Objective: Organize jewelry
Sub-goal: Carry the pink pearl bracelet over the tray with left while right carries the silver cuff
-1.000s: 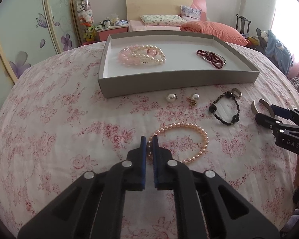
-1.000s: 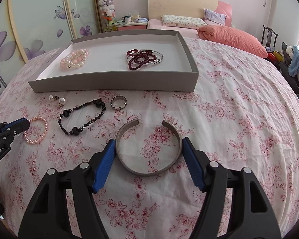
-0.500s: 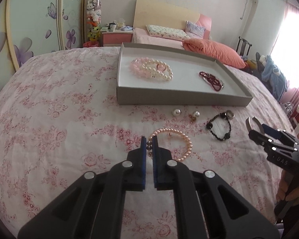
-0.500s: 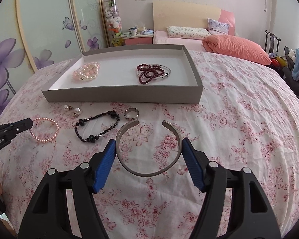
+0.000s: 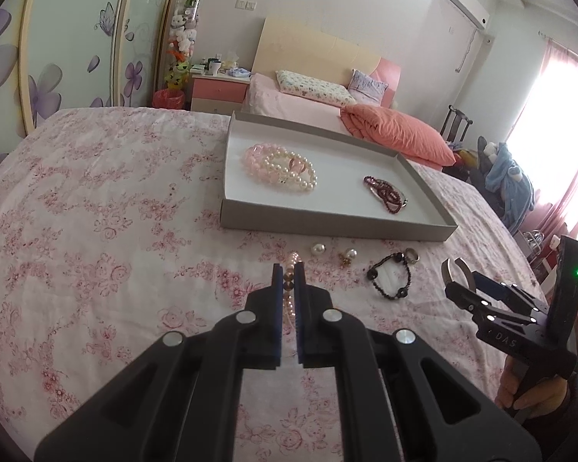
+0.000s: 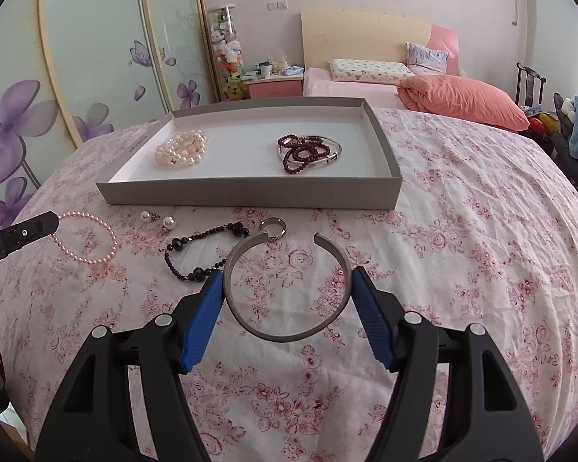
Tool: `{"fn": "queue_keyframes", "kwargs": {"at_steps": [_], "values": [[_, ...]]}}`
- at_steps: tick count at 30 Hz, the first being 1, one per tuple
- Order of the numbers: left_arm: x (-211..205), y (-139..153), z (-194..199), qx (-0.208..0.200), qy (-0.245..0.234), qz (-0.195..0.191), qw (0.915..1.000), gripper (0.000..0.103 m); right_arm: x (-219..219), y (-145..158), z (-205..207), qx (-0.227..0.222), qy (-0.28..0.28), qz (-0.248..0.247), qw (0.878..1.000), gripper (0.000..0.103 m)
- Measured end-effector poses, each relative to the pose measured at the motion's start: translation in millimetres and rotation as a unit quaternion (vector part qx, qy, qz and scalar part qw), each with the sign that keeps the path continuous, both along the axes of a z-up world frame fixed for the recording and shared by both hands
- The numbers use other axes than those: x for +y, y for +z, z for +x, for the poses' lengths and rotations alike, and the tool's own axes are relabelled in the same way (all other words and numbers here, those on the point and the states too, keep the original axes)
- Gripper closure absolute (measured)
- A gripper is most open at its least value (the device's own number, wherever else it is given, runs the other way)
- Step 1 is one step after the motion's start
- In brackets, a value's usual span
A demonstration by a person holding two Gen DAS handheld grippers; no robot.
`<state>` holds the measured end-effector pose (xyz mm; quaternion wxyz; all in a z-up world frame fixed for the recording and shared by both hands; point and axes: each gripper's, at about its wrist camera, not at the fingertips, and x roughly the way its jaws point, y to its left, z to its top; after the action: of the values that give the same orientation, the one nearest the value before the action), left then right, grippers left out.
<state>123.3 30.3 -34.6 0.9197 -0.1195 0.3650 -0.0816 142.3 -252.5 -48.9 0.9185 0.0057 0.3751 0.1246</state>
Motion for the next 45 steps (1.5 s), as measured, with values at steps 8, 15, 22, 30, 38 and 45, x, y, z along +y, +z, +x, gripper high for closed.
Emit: {"fn": "queue_keyframes", "kwargs": {"at_steps": [8, 15, 22, 30, 38, 45], "values": [[-2, 16, -7, -0.025, 0.005, -0.008, 0.9996, 0.097, 3, 16, -9, -0.034, 0.005, 0.014, 0.999, 0.036], [-7, 31, -13, -0.053, 0.013, -0.001, 0.9985, 0.097, 7, 36, -18, -0.086, 0.009, 0.023, 0.996, 0.036], [-17, 46, -16, -0.082, 0.014, 0.018, 0.9963, 0.097, 15, 57, -28, -0.151, 0.011, 0.018, 0.988, 0.036], [-31, 65, -5, -0.106, 0.013, 0.037, 0.9936, 0.097, 20, 78, -22, -0.203, 0.005, 0.015, 0.979, 0.036], [-39, 73, 27, -0.111, 0.013, 0.045, 0.9928, 0.097, 21, 87, 4, -0.219, -0.003, 0.016, 0.976, 0.036], [-39, 71, 61, -0.107, 0.018, 0.053, 0.9927, 0.097, 24, 82, 35, -0.215, -0.01, 0.01, 0.976, 0.036]]}}
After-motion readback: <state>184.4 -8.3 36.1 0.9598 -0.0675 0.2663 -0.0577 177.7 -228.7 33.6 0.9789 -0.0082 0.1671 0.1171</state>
